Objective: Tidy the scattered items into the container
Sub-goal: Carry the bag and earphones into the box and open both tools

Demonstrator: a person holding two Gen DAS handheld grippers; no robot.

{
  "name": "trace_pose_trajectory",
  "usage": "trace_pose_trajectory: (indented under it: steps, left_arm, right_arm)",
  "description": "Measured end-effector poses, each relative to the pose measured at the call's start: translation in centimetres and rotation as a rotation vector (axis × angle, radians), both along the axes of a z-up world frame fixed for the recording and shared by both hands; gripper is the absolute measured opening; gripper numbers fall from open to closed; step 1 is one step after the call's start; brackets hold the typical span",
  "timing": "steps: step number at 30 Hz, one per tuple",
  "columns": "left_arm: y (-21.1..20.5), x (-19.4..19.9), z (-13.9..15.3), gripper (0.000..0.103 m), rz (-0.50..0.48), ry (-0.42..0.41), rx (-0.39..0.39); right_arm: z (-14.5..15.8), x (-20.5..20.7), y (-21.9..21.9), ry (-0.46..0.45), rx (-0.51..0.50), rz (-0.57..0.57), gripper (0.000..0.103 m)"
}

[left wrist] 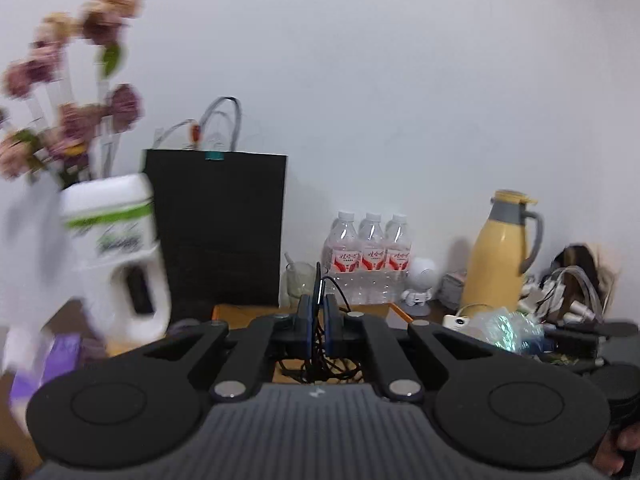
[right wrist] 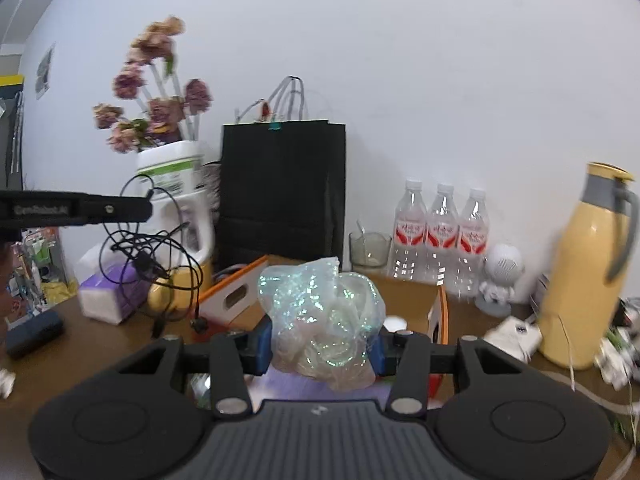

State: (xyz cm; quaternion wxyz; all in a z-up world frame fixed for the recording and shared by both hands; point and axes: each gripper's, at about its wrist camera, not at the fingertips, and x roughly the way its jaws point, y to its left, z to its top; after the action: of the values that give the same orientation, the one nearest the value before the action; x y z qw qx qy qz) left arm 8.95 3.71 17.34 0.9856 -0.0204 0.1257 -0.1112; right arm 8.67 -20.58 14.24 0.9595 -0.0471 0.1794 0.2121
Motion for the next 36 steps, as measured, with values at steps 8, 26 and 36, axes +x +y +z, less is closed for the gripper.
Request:
trace_pose_trajectory:
  steps: [8, 26, 36]
  left_arm:
    - [-1.0, 16.3, -0.9, 0.006, 0.036, 0.211, 0.072]
    - [-1.5, 29.4, -9.1, 0.023, 0.140, 0.581, 0.215]
    - [-1.2, 25.0, -3.7, 0.100, 0.235, 0.609, 0.162]
  right_arm:
    - [1.4, 16.2, 2.6, 0.224, -0.021, 0.026, 0.044]
    - [-8.1, 33.4, 7.4, 0.698, -0.175, -0.102, 0.059]
    - [-0.5, 29.2, 4.3, 0.574, -0.135, -0.178, 0.085]
